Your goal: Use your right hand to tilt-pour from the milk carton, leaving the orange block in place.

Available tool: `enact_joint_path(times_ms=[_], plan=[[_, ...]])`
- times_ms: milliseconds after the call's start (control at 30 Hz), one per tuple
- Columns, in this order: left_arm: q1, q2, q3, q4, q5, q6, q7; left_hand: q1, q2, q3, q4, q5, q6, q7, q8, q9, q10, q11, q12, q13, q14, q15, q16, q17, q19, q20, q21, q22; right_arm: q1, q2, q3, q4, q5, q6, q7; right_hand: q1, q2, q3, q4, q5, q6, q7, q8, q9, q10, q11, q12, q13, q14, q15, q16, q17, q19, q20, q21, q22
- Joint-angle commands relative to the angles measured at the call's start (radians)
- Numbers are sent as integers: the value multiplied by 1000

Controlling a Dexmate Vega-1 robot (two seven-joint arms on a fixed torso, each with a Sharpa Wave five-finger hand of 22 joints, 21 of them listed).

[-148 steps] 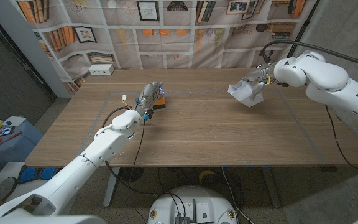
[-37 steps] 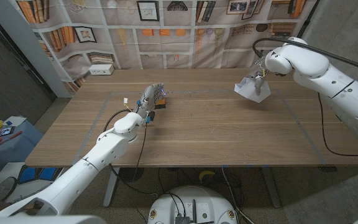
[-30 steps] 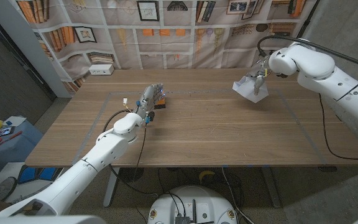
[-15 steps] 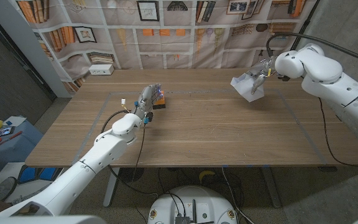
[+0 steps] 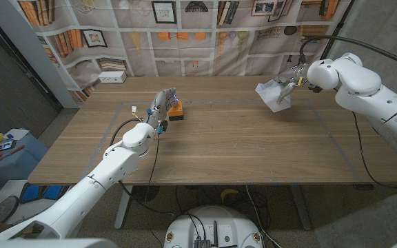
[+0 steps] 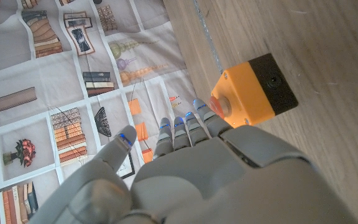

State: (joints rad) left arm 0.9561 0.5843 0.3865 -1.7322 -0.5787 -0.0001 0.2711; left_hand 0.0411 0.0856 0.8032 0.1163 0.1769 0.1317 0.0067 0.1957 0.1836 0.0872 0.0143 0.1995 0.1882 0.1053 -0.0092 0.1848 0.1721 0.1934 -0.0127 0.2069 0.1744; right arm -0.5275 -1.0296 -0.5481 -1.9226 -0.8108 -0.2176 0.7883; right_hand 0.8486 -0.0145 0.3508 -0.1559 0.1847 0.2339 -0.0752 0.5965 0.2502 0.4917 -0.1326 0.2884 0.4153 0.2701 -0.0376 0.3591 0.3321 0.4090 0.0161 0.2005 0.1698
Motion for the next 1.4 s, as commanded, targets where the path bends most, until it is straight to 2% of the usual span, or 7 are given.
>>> enact_joint_path(times_ms=[33, 200, 467, 833, 1167, 1400], plan=[[18, 15, -26, -28, 15, -19, 20, 12, 89, 2, -7, -1, 0, -2, -3, 6, 1, -6, -2, 3, 1, -5, -1, 3, 2, -3, -1, 5, -16, -14, -10, -6, 42, -32, -64, 1, 3, 3, -2, -3, 8, 3, 7, 1, 18, -12, 2, 4, 11, -79, 8, 6, 1, 1, 0, 5], [31, 28, -42, -41, 22, -21, 33, 15, 90, 0, -11, -1, -6, -3, -5, 5, -1, -6, -2, 3, 0, -5, -1, 3, -1, -5, -3, 5, -18, -12, -7, -1, 69, -36, -90, 2, 4, 3, -3, -2, 13, 3, 10, 0, 22, -10, 3, 5, 12, -79, 9, 8, 0, 1, 0, 5], [25, 21, -53, -13, 39, -60, 33, 18, 90, -3, -17, -2, -8, -3, -5, 5, -5, -6, -4, 3, -5, -5, -2, 3, -12, -11, -7, 4, -47, -13, 27, 17, 181, -53, -158, 3, 4, 2, -4, -2, 17, 6, 12, -2, 22, -8, 2, 7, 13, -78, 11, 10, 3, 1, 0, 5], [40, 6, -70, 2, 58, -97, 63, 17, 81, -13, -22, -3, -18, -5, -7, 5, -12, -6, -6, 3, -14, -8, -4, 4, -28, -13, -13, 3, -113, -18, 77, 48, 370, -58, -299, 2, 2, -1, -4, -2, 18, 6, 14, -4, 26, -5, 2, 9, 13, -75, 12, 12, 6, -3, 1, 5], [48, -14, -81, 30, 76, -142, 80, 13, 75, -17, -22, -2, -26, -7, -8, 5, -16, -10, -7, 3, -31, -8, -9, 4, -36, -15, -15, 3, -157, -8, 89, 95, 500, -41, -431, 7, 0, -1, -6, -2, 15, 7, 14, -5, 26, -3, 1, 11, 12, -75, 12, 14, 8, -5, 1, 5], [55, -8, -92, 25, 66, -134, 76, 11, 75, -18, -21, -2, -28, -7, -8, 5, -18, -9, -7, 3, -35, -4, -9, 4, -37, -14, -14, 2, -175, 8, 81, 127, 565, -9, -511, 13, -2, -1, -9, -1, 15, 9, 15, -7, 26, 0, -1, 13, 11, -73, 12, 15, 9, -4, 1, 5]])
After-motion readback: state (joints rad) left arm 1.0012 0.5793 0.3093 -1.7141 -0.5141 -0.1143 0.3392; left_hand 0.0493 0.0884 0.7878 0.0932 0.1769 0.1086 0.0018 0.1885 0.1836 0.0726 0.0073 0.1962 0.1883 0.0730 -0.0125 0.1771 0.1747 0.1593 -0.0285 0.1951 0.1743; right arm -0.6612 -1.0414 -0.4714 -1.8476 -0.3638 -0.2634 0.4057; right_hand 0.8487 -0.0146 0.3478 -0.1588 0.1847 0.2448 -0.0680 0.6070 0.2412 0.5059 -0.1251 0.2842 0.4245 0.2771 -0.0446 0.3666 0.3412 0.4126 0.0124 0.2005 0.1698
